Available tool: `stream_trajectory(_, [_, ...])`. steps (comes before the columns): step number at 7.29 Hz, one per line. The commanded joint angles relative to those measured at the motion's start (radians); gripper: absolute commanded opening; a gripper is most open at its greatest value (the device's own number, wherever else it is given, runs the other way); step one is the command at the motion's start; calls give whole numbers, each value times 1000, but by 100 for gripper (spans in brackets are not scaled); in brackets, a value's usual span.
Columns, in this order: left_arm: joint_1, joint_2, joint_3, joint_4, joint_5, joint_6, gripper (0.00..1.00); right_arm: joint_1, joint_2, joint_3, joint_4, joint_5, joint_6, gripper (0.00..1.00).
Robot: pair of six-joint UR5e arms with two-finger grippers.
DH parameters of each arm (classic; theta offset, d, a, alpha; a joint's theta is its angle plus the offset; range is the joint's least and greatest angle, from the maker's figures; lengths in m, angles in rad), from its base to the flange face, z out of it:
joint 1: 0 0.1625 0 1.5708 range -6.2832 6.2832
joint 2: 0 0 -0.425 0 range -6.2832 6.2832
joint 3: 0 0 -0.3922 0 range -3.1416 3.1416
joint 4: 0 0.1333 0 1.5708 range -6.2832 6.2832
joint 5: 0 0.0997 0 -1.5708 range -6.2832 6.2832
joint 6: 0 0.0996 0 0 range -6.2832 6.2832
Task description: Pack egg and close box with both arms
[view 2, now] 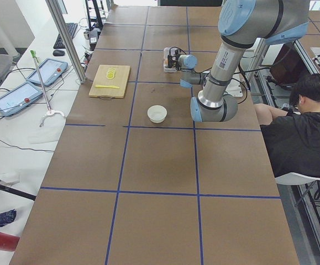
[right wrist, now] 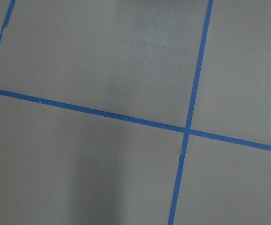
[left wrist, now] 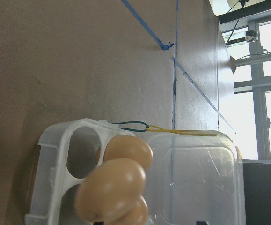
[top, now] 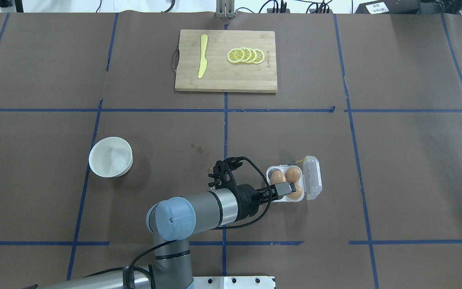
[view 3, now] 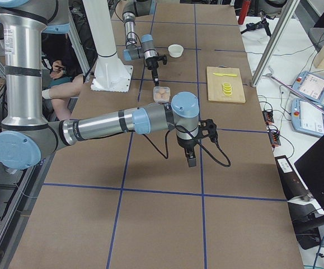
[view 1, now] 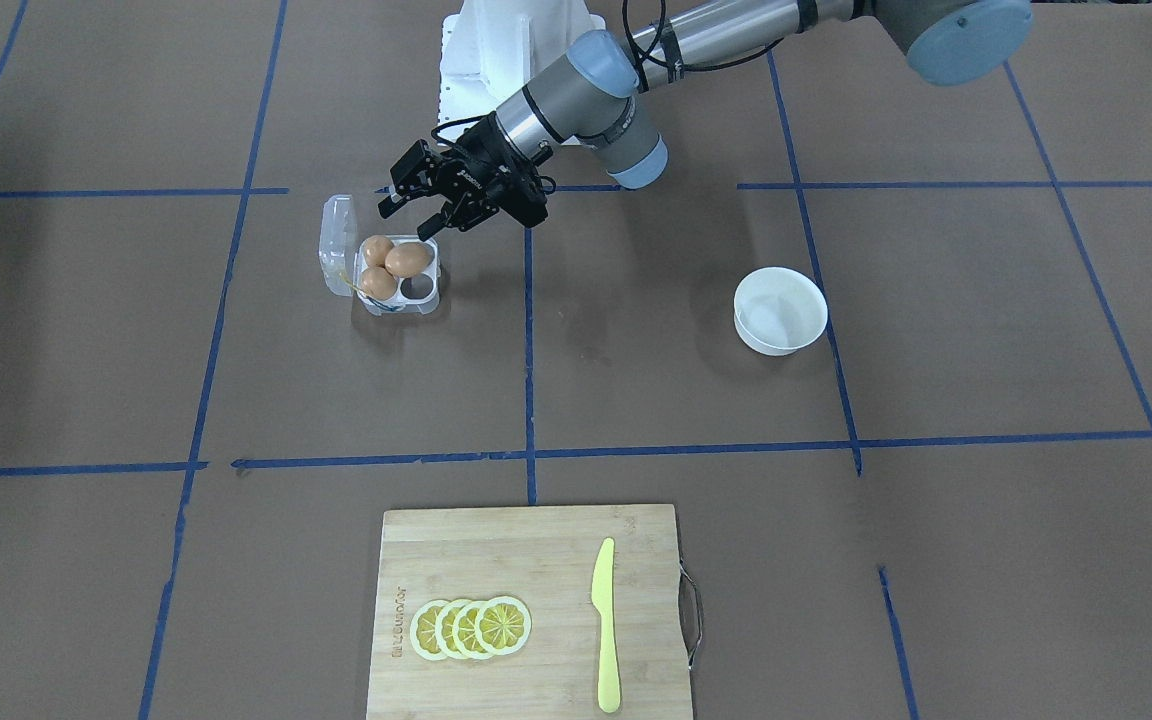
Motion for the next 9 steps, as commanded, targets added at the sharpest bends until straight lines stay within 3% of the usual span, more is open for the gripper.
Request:
stream_trajectory(1, [0,1,-2,0,-1,0,72,0,0,0,0,0,0,100])
stream_trajectory(3, [-3,29,-70,0,-6,12,80,0,2,0,0,0,0,100])
stream_trajectory(4, [-7,41,-107,8,-11,70,100,0,2,-2,0,0,0,100])
stream_trajectory(5, [-30,47,-110,20,-65,75,100,0,0,-2,0,0,0,100])
stream_trajectory(7, [-117,151,-275,218,-257,121,100,0,-2,2,0,-2,0,100])
stream_trajectory(9, [-226,251,-475,525,-364,284,100,0,0,3,0,-2,2,100])
